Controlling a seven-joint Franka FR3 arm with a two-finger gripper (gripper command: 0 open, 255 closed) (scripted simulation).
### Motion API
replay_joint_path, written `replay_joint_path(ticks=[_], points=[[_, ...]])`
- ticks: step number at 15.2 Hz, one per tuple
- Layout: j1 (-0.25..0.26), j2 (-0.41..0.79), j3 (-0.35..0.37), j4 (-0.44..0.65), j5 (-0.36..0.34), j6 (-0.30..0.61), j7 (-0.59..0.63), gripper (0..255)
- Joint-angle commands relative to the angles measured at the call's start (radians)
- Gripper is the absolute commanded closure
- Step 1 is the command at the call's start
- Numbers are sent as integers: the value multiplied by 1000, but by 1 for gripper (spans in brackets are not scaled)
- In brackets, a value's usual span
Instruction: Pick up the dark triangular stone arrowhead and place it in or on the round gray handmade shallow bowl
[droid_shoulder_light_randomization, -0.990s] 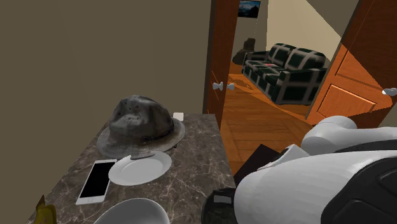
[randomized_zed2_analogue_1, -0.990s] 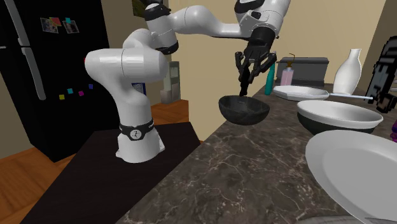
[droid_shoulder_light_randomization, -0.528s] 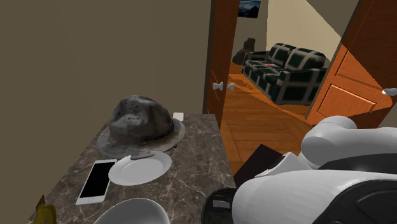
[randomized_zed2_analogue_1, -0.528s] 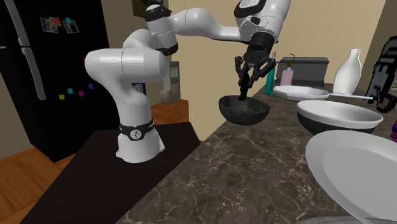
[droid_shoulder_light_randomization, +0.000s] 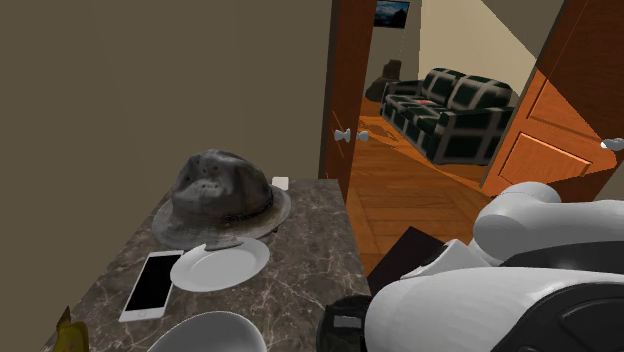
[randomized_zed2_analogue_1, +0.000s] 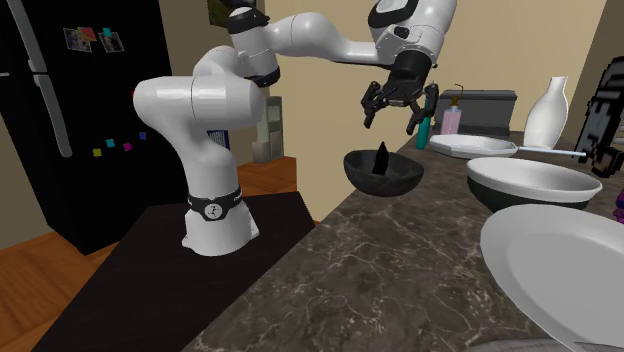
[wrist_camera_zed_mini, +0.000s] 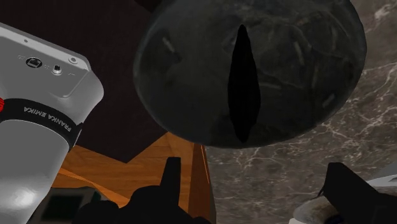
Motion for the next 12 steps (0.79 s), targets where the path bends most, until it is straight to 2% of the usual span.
replay_joint_path(ticks=[1,4,12], points=[[-10,9,-9,38,-11,-27,6,0],[-43,37,-28,150,-39,-101,23,0],[-43,37,-28,150,-39,-101,23,0]])
